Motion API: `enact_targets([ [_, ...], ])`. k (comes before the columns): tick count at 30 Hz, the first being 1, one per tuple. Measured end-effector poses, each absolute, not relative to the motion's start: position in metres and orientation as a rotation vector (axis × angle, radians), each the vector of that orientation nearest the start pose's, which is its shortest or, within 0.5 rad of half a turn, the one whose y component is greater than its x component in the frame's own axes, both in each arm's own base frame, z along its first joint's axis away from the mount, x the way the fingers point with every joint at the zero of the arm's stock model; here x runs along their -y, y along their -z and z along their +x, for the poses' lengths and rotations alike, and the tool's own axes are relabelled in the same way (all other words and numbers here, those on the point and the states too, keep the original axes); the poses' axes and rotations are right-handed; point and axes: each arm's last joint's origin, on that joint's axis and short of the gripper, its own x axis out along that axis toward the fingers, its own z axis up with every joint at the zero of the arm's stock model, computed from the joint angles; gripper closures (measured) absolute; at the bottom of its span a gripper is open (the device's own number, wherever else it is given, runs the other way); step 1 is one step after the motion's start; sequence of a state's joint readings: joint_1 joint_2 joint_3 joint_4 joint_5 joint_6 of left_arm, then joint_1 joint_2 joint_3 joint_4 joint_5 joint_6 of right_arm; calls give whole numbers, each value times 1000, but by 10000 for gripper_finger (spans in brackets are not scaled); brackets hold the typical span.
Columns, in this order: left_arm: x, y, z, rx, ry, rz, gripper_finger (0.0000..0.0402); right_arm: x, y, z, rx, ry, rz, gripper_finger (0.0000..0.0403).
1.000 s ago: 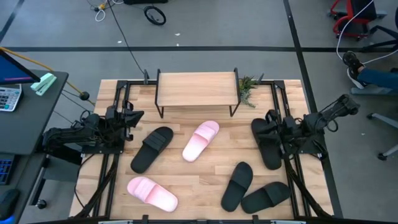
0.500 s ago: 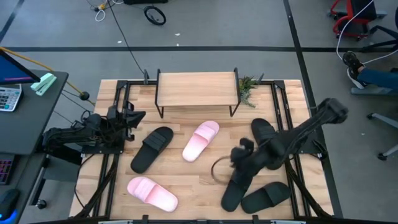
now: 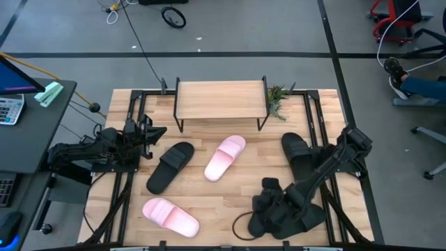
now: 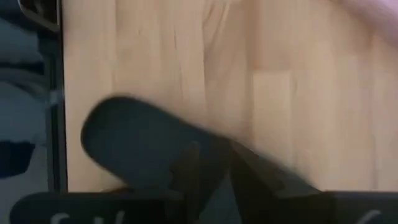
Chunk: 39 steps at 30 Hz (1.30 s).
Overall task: Pick and place slides into the shelf
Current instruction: Put the black slipper on the shelf
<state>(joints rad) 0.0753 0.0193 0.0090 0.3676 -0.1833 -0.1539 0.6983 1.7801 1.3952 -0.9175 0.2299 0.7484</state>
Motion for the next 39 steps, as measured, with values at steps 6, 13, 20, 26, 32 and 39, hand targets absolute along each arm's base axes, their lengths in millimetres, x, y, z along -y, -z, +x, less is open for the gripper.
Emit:
enact_targets([
  [6,-12,-198,92,363,-229,-171,377,-229,-224,262,-1250,206,180,311],
  [13,-12,-198,92,354,-230,-170,370,-229,-223,261,-1260,224,188,308],
  [20,-12,-198,92,354,-230,-170,380,-226,-214,264,-1308,232,149,258],
  [26,-12,-198,92,354,-230,-170,376,-226,-214,264,-1304,237,141,210],
  [32,-12,-197,92,352,-230,-170,370,-230,-200,261,-1328,257,95,201],
  [39,-12,-197,92,348,-231,-168,380,-227,-184,258,-1402,345,-21,222],
])
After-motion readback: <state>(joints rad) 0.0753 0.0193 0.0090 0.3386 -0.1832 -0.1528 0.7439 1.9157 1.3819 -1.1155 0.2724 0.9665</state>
